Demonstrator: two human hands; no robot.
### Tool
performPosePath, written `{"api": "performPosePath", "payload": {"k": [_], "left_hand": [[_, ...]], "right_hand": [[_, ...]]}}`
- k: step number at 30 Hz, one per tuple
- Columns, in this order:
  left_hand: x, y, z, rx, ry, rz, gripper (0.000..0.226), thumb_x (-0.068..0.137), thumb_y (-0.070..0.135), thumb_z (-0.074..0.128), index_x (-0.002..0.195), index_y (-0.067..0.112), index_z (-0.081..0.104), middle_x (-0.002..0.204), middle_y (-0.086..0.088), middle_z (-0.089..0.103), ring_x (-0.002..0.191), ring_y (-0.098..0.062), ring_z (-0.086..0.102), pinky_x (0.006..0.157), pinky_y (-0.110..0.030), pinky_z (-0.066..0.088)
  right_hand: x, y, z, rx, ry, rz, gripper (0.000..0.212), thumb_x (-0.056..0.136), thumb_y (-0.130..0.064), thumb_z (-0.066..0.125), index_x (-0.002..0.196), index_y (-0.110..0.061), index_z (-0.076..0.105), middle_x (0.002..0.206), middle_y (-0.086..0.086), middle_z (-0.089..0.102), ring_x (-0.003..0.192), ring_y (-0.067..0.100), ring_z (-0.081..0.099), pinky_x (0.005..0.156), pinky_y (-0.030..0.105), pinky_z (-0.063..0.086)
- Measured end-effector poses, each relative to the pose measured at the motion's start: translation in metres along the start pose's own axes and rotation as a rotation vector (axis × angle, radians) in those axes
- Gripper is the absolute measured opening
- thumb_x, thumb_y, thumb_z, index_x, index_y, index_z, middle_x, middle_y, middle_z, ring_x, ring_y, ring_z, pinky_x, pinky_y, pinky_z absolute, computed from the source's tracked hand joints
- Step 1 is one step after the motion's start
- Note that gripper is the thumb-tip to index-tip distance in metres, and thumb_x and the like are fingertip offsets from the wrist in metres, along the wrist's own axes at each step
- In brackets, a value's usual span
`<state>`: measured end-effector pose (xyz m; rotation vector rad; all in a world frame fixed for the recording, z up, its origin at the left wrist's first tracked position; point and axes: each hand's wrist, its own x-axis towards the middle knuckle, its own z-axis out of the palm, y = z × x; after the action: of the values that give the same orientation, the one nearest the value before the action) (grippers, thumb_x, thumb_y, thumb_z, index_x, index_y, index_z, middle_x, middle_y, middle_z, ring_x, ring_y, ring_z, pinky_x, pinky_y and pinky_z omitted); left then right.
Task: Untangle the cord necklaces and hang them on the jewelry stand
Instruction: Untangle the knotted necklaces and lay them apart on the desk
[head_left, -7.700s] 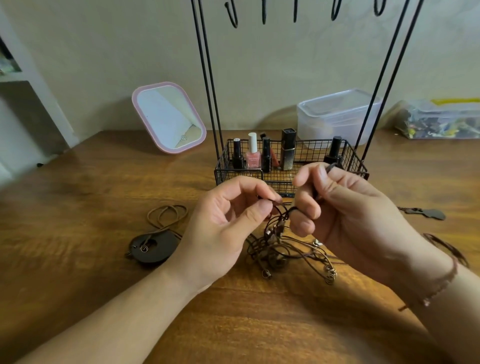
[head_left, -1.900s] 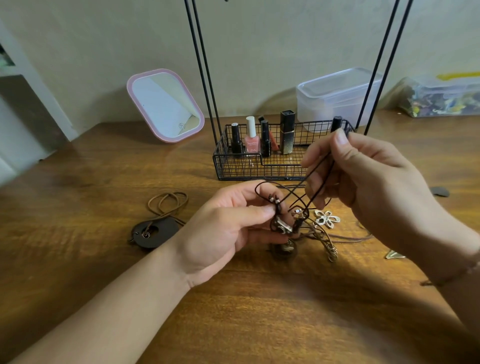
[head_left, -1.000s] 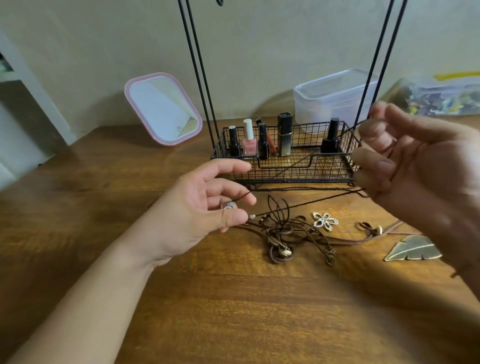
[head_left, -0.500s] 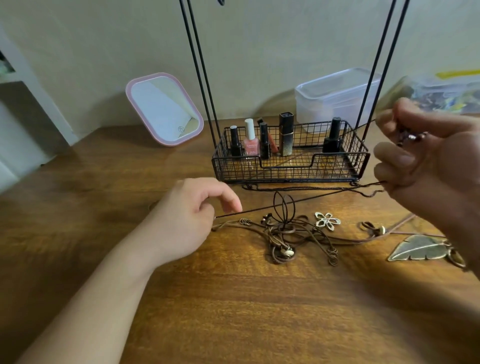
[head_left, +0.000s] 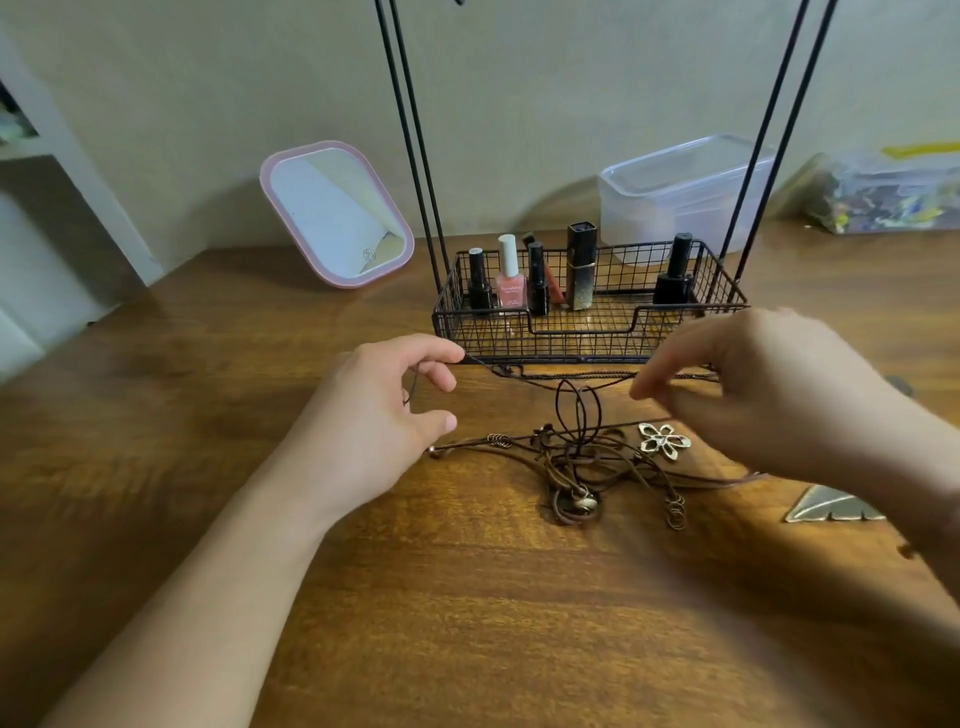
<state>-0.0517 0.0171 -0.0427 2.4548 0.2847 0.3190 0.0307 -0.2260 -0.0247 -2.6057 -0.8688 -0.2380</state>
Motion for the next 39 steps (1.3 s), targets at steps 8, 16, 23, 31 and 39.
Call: {"api": "performPosePath", "payload": {"k": [8, 16, 23, 31, 39], "left_hand": [[-0.002, 0.002, 0.001, 0.030, -0.088, 0.019, 0.067, 0.078, 0.019, 0.082, 0.129, 0.047, 0.051, 0.118, 0.027, 0.058, 0.057, -0.008, 0.057, 0.062, -0.018, 0.048], [-0.004, 0.004, -0.005, -0.058, -0.238, 0.071, 0.072, 0.077, 0.015, 0.082, 0.135, 0.043, 0.049, 0.126, 0.028, 0.056, 0.040, -0.002, 0.049, 0.065, -0.012, 0.047], [-0.005, 0.003, -0.005, -0.104, -0.250, 0.096, 0.068, 0.078, 0.012, 0.081, 0.134, 0.039, 0.052, 0.102, 0.027, 0.063, 0.038, -0.001, 0.047, 0.050, -0.004, 0.040], [-0.004, 0.003, -0.006, -0.115, -0.272, 0.096, 0.069, 0.077, 0.015, 0.082, 0.134, 0.040, 0.051, 0.105, 0.021, 0.065, 0.040, -0.002, 0.048, 0.050, -0.003, 0.039], [-0.003, 0.003, -0.004, -0.032, -0.221, 0.058, 0.067, 0.074, 0.025, 0.085, 0.129, 0.047, 0.052, 0.122, 0.028, 0.057, 0.068, -0.002, 0.063, 0.074, -0.023, 0.055]], "right_hand": [[0.003, -0.005, 0.004, -0.278, -0.107, -0.077, 0.079, 0.066, -0.075, 0.061, 0.138, -0.046, 0.043, 0.104, -0.026, 0.053, 0.074, 0.006, 0.051, 0.060, 0.028, 0.045], [0.005, -0.010, -0.004, 0.021, -0.181, -0.182, 0.073, 0.063, -0.066, 0.066, 0.131, -0.043, 0.056, 0.103, -0.029, 0.059, 0.081, 0.003, 0.063, 0.070, 0.022, 0.050], [0.011, -0.012, 0.009, 0.159, -0.019, -0.205, 0.010, 0.073, -0.052, 0.062, 0.079, -0.054, 0.069, 0.077, -0.029, 0.067, 0.075, -0.006, 0.064, 0.065, 0.024, 0.049], [0.003, -0.009, 0.008, 0.601, 0.203, -0.270, 0.016, 0.073, -0.026, 0.074, 0.087, -0.034, 0.075, 0.093, -0.027, 0.073, 0.084, -0.010, 0.068, 0.073, 0.005, 0.048], [0.004, -0.004, 0.004, 1.112, 0.122, -0.336, 0.024, 0.065, -0.010, 0.076, 0.085, -0.023, 0.079, 0.081, -0.008, 0.078, 0.080, 0.006, 0.074, 0.069, 0.014, 0.056]]}}
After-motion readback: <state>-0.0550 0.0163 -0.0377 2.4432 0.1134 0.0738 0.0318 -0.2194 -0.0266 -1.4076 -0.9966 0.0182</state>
